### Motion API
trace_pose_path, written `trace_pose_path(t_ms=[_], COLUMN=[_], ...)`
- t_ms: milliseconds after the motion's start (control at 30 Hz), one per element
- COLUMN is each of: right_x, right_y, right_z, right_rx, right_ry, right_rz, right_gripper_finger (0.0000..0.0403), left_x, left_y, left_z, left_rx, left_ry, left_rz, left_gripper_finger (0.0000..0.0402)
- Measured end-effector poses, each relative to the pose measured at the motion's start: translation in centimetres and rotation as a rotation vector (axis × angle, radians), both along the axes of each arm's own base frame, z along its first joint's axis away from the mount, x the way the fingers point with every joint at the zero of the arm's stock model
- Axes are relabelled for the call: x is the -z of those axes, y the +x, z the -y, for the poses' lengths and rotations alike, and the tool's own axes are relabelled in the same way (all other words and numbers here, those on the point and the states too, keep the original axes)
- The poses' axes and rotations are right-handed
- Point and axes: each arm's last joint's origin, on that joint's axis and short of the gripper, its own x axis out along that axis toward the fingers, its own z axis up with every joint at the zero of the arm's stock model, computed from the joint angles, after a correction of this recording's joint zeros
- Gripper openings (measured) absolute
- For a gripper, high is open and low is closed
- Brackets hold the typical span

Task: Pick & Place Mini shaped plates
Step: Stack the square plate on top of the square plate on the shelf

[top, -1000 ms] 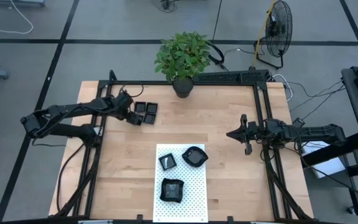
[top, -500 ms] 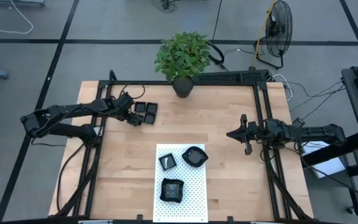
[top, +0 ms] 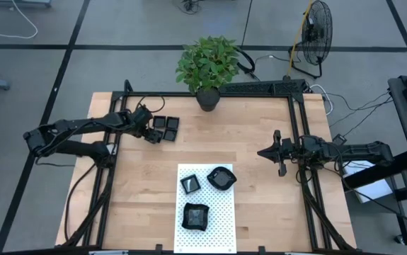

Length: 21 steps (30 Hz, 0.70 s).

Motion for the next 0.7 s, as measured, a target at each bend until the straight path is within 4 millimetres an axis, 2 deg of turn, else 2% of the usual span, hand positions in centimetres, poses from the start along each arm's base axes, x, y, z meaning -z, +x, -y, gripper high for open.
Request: trace_pose_path(t_ms=[167, 367, 700], right_x=[0.0, 0.0, 0.0], right_y=[0.0, 0.0, 0.0], right_z=[0.0, 0.0, 0.0], right_rx=[0.0, 0.0, 0.0], right_ry=[0.0, 0.0, 0.0], right_rz=[0.0, 0.0, 0.0], right_gripper_finger=[0.0, 0.0, 0.0], left_x=[0.2, 1.9, 2.0], left_y=[0.1, -0.2, 0.2], left_z=[-0.1, 0.1, -0.1], left_rx=[0.004, 0.004, 0.013], left_ry=[0.008, 0.009, 0.033], left_rz=[0.01, 0.012, 0.037], left_gripper_finger=[0.0195, 0.0195, 0.0195])
